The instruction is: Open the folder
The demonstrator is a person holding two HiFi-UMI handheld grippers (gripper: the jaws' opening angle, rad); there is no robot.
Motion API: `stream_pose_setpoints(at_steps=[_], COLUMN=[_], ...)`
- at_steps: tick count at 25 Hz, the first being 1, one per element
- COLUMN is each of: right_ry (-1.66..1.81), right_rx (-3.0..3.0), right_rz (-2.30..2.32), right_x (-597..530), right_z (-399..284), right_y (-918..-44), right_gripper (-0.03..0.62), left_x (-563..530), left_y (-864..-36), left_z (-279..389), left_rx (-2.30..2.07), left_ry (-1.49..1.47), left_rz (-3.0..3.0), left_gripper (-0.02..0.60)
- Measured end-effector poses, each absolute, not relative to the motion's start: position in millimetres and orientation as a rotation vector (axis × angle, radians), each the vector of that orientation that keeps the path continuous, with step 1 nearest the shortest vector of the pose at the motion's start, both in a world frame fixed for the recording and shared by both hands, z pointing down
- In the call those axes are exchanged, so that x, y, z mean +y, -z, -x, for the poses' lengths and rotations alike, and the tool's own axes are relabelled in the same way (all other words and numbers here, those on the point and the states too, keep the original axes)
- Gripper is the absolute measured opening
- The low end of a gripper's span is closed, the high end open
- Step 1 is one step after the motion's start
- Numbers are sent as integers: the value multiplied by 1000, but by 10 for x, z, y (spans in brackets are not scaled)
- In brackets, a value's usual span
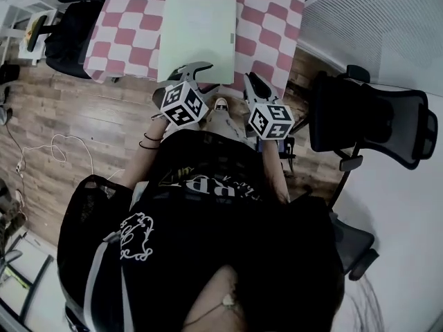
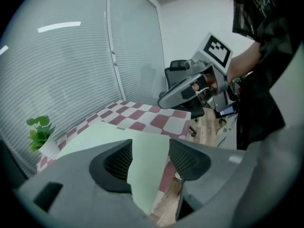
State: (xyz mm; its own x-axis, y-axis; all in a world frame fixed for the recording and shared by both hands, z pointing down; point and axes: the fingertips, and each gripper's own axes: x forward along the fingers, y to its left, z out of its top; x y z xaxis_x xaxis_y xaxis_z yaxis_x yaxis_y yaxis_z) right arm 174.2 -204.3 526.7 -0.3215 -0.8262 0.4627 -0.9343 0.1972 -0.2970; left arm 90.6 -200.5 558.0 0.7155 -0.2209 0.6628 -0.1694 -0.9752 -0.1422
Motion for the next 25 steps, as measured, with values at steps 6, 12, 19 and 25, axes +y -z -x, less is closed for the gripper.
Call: stream_pose_setpoints(at_steps=[6,12,19,25], right_ry=[-969,-1316,-1362,-1379], right_rx=[-2293,-2274,-2267,-2297], right_rz=[-1519,-1462,-1409,-1410], right_x=[-2177,-2233,-2218,-2207], right_z=[-1690,-1655,-1631,-1631], right_y=[-5725,-6060,-6156,-6155], right_gripper=[68,114,115,115], left_x=[-2020,-2027,-2104,-2101], left_y=[-5936,-6162,-6170,-6084], left_z=[-984,-999,-1017,-974], left_rx=[244,234,362,453], left_ry=[1307,1424,1432,1387], left_rz=[2696,2608,2662,2733], left_gripper=[303,325,324,320])
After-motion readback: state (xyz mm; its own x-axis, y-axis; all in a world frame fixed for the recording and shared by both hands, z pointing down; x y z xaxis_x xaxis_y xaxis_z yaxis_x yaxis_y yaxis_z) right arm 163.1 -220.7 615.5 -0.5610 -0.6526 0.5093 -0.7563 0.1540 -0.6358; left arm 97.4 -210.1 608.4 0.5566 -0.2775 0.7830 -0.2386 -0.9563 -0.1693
